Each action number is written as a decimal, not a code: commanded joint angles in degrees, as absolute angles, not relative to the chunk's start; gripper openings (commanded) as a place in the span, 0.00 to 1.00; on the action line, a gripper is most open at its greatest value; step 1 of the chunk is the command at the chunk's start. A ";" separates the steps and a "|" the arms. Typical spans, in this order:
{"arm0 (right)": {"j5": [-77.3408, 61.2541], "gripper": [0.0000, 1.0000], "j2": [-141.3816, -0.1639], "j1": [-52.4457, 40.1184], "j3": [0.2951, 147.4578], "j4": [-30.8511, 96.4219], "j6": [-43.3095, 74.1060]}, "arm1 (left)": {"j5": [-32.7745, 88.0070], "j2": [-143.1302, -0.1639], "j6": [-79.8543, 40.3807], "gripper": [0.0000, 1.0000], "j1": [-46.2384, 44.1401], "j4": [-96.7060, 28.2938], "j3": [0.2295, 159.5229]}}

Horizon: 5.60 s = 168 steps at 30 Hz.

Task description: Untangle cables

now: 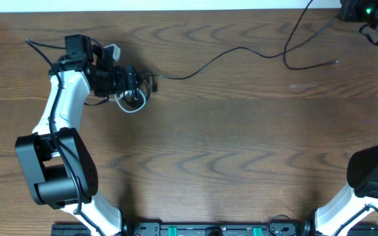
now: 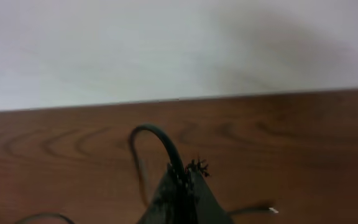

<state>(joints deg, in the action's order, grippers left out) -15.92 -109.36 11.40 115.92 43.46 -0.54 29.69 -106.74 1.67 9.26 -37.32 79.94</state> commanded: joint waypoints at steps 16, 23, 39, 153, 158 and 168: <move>6.33 0.01 -109.51 12.64 113.10 47.16 -6.63 | 17.23 -117.97 -7.79 0.08 9.89 -29.61 75.48; 7.84 0.01 -113.75 14.96 112.64 47.13 -6.94 | 15.86 -116.77 -7.84 0.08 13.45 -30.57 75.55; 3.07 0.01 -135.50 15.40 112.64 46.37 -6.92 | 18.81 -116.11 -7.81 0.08 15.94 -34.68 75.53; -38.63 0.33 -145.43 -25.17 129.14 43.11 -38.41 | 18.81 -116.16 -7.40 0.13 6.13 -37.47 75.22; -35.29 0.42 -145.43 -26.57 127.70 45.34 -38.74 | 18.79 -116.16 -7.40 0.13 6.13 -37.45 75.22; -28.86 0.40 -145.45 -27.97 126.80 48.58 -43.88 | 18.79 -116.16 -7.38 0.12 6.13 -37.06 75.22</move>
<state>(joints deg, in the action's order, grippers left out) -32.45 -146.74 -27.31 128.07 47.94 -41.04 19.38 -116.14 -7.68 6.52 -36.91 75.79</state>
